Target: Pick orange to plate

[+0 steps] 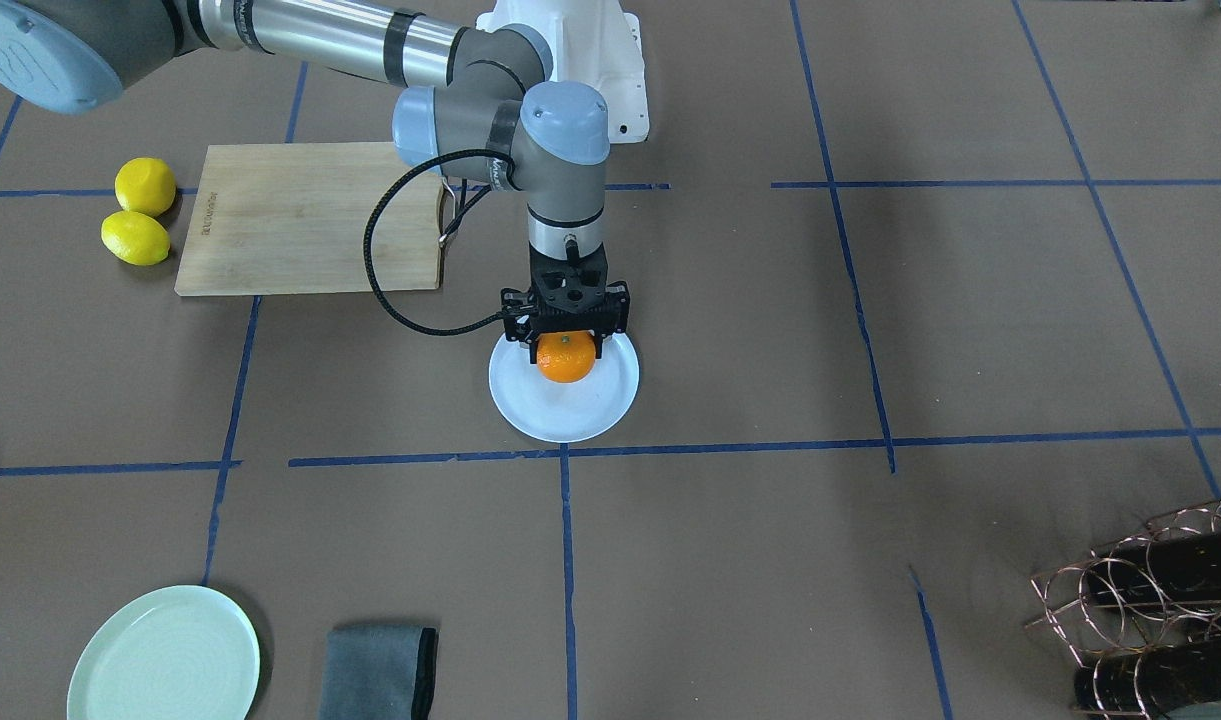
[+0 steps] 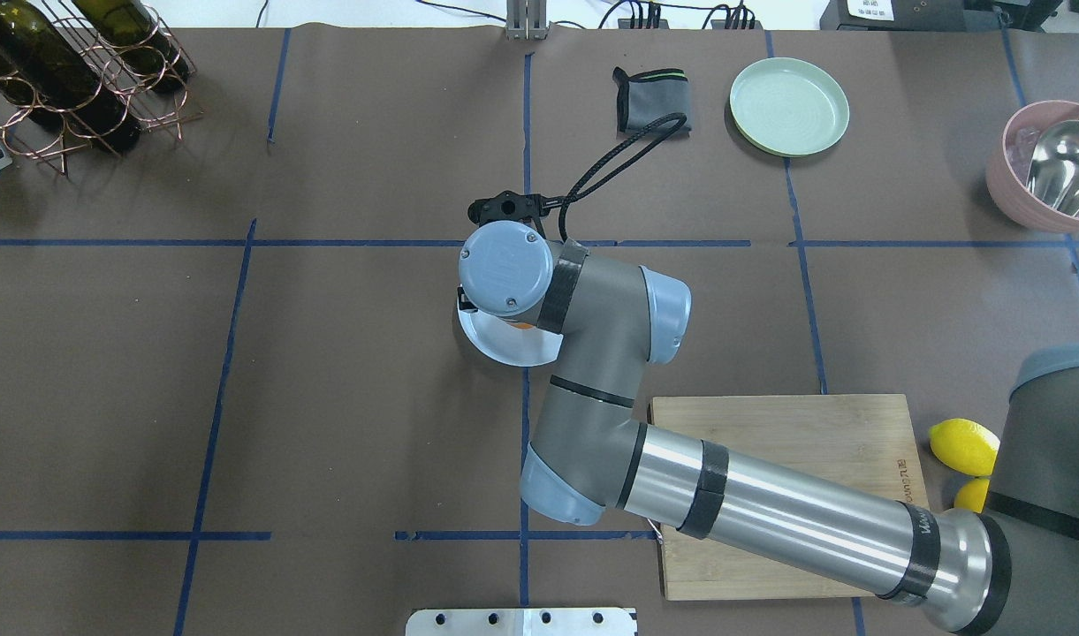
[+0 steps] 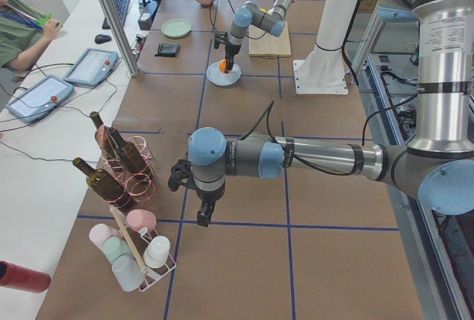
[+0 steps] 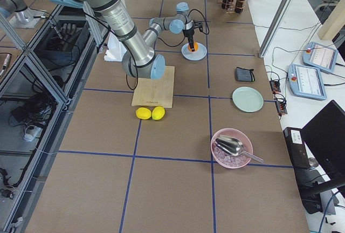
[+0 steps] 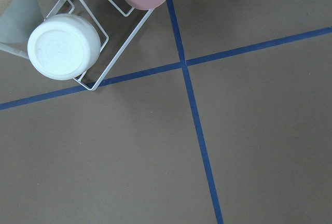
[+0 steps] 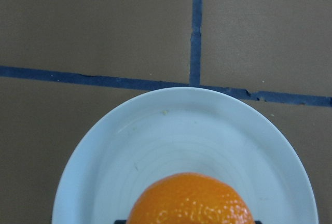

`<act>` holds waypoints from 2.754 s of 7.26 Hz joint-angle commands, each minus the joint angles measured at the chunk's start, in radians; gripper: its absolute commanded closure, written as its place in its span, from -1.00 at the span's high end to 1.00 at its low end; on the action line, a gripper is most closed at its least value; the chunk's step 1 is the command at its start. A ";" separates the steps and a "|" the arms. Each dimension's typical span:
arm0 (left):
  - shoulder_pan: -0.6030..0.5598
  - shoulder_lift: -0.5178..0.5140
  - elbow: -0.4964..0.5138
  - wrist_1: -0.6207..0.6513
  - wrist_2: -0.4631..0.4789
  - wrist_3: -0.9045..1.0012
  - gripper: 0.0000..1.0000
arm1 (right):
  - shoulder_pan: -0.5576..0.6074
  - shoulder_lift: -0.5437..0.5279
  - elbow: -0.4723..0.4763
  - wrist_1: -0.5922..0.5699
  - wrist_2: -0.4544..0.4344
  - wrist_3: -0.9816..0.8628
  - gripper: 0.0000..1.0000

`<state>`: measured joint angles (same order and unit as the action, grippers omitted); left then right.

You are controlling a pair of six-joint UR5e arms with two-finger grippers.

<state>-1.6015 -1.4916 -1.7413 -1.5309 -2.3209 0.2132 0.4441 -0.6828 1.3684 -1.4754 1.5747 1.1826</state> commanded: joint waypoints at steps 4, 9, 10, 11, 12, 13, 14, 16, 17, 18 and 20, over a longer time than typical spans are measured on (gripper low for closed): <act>0.000 0.001 0.000 0.000 -0.002 0.000 1.00 | -0.001 0.011 -0.038 0.001 -0.002 0.018 0.97; 0.002 -0.001 0.008 0.003 -0.005 0.002 1.00 | 0.242 -0.039 0.149 -0.128 0.296 -0.152 1.00; 0.002 0.001 0.002 0.006 -0.002 0.002 1.00 | 0.345 -0.116 0.285 -0.260 0.376 -0.343 1.00; 0.002 0.005 0.011 0.005 0.001 0.000 1.00 | 0.467 -0.201 0.360 -0.322 0.469 -0.552 1.00; 0.000 -0.002 0.000 0.011 0.003 0.000 1.00 | 0.579 -0.286 0.386 -0.327 0.525 -0.742 1.00; 0.002 -0.007 -0.003 0.044 -0.005 -0.006 1.00 | 0.698 -0.366 0.388 -0.330 0.556 -1.000 1.00; 0.000 -0.006 -0.033 0.067 -0.005 -0.006 1.00 | 0.835 -0.471 0.382 -0.341 0.608 -1.270 1.00; 0.000 -0.003 -0.043 0.067 -0.006 -0.005 1.00 | 1.017 -0.695 0.389 -0.295 0.665 -1.405 1.00; 0.000 -0.003 -0.044 0.066 -0.006 -0.005 1.00 | 1.056 -0.813 0.373 -0.201 0.653 -1.397 1.00; 0.000 -0.003 -0.046 0.066 -0.006 -0.002 1.00 | 1.114 -0.845 0.303 -0.145 0.644 -1.402 1.00; 0.000 -0.001 -0.046 0.064 -0.008 0.000 1.00 | 1.157 -0.915 0.223 -0.038 0.654 -1.388 1.00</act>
<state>-1.6022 -1.4937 -1.7866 -1.4653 -2.3274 0.2123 1.5766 -1.5501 1.6363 -1.5865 2.2259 -0.2137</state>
